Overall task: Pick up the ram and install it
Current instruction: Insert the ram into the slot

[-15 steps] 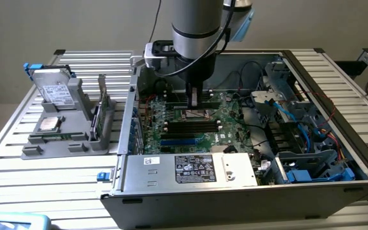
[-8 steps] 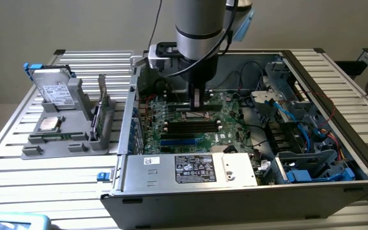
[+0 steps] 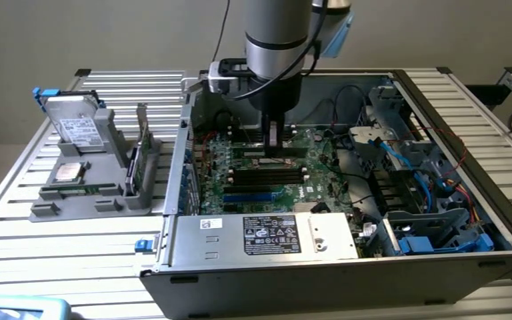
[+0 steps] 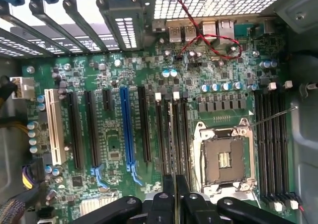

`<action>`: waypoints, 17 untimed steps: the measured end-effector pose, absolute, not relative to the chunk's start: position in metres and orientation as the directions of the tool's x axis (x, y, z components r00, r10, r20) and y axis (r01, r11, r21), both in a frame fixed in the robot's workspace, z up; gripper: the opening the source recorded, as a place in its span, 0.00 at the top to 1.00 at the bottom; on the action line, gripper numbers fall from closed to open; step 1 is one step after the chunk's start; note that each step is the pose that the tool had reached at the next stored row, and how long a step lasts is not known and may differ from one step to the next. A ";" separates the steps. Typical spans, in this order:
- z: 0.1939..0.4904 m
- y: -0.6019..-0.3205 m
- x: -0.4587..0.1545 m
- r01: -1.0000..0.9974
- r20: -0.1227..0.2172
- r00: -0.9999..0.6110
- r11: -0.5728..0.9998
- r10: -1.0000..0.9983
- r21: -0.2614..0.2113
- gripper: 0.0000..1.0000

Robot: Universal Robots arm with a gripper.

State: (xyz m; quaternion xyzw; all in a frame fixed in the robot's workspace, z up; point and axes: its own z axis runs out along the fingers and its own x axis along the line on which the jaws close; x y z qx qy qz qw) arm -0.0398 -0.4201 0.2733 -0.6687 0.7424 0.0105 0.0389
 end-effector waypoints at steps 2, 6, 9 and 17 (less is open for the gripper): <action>0.271 -0.419 -0.040 -0.994 -0.063 -0.102 0.105 -0.993 -0.037 0.85; 0.269 -0.421 -0.040 -0.994 -0.047 -0.103 0.104 -0.994 -0.037 0.85; 0.266 -0.422 -0.039 -0.994 -0.042 -0.103 0.104 -0.994 -0.037 0.85; 0.253 -0.422 -0.036 -0.994 -0.034 -0.098 0.099 -0.995 -0.038 0.85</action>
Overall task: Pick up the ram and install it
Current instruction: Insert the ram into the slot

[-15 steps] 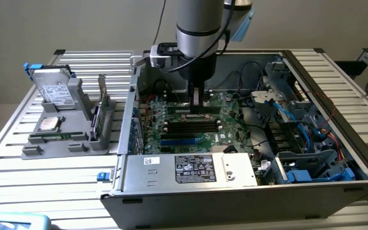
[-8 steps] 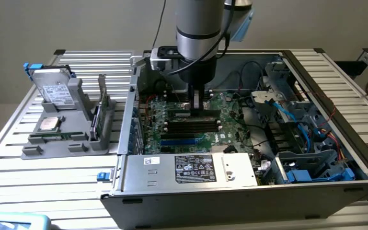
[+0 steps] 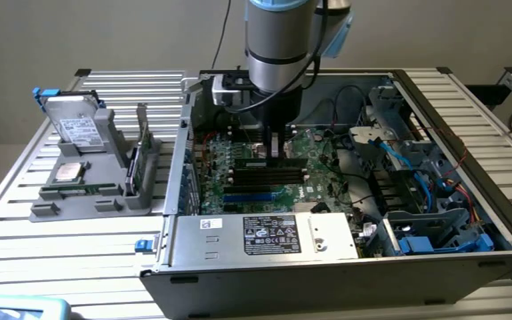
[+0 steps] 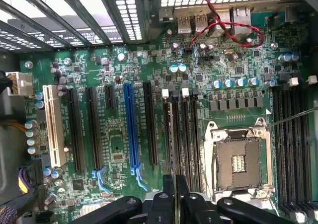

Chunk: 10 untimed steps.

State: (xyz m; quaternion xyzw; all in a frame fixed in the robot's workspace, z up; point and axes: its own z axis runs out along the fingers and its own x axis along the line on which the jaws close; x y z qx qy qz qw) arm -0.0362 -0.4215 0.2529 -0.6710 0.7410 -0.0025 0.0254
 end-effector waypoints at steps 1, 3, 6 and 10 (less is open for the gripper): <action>0.251 -0.422 -0.036 -0.995 -0.034 -0.086 0.087 -0.996 -0.038 0.85; 0.248 -0.422 -0.036 -0.998 -0.034 -0.050 0.051 -0.998 -0.038 0.85; 0.246 -0.422 -0.036 -0.999 -0.032 -0.020 0.021 -0.999 -0.037 0.85; 0.245 -0.421 -0.034 -0.999 -0.032 -0.038 0.040 -0.999 -0.037 0.85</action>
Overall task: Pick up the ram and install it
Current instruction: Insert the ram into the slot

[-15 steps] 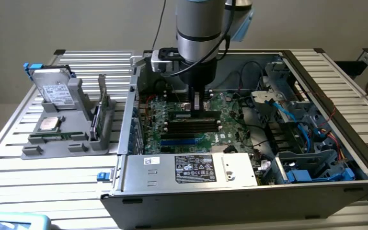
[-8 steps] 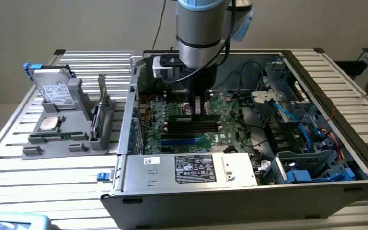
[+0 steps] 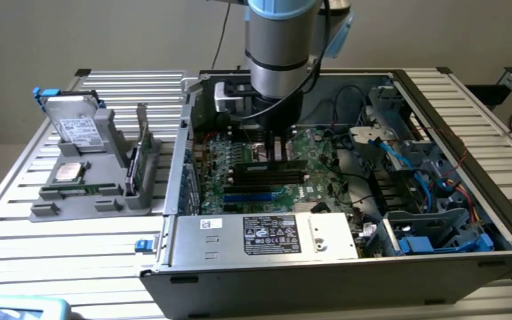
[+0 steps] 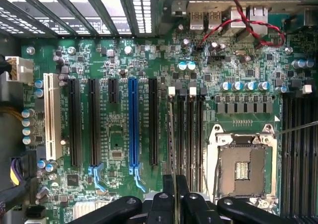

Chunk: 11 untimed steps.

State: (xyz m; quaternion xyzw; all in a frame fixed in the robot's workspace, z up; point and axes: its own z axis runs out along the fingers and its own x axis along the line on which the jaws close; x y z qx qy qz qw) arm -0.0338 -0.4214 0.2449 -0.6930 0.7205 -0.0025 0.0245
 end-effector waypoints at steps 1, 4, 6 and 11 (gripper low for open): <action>0.244 -0.421 -0.033 -0.998 -0.032 -0.046 0.047 -0.998 -0.037 0.85; 0.242 -0.421 -0.032 -0.997 -0.032 -0.069 0.071 -0.997 -0.037 0.85; 0.241 -0.421 -0.032 -0.996 -0.032 -0.083 0.084 -0.996 -0.037 0.85; 0.239 -0.420 -0.032 -0.995 -0.032 -0.087 0.089 -0.996 -0.038 0.85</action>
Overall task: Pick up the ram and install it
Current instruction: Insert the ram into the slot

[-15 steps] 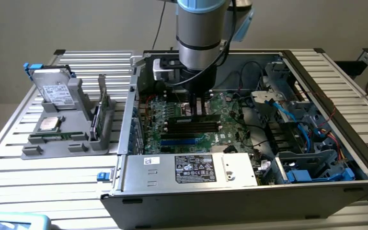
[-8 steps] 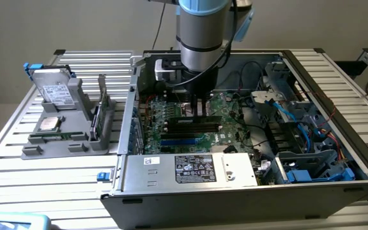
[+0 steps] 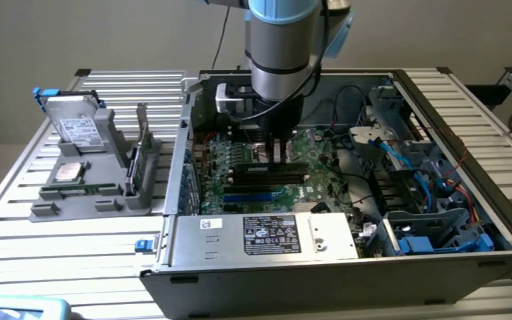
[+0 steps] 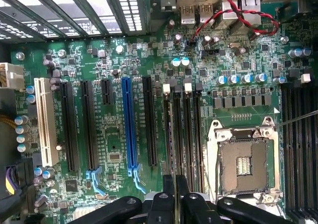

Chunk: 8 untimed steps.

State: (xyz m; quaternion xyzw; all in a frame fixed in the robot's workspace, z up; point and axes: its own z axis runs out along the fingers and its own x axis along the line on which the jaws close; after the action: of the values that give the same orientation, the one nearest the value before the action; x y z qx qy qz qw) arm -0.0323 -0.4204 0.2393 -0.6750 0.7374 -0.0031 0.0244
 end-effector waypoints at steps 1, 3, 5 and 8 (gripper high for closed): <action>0.238 -0.420 -0.032 -0.995 -0.032 -0.087 0.089 -0.996 -0.037 0.85; 0.236 -0.420 -0.032 -0.995 -0.032 -0.088 0.089 -0.996 -0.037 0.85; 0.236 -0.418 -0.034 -0.995 -0.031 -0.087 0.089 -0.996 -0.037 0.85; 0.235 -0.417 -0.035 -0.995 -0.029 -0.087 0.089 -0.996 -0.038 0.85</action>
State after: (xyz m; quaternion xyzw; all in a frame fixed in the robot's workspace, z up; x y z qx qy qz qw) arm -0.0353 -0.4169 0.2347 -0.6751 0.7374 -0.0042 0.0235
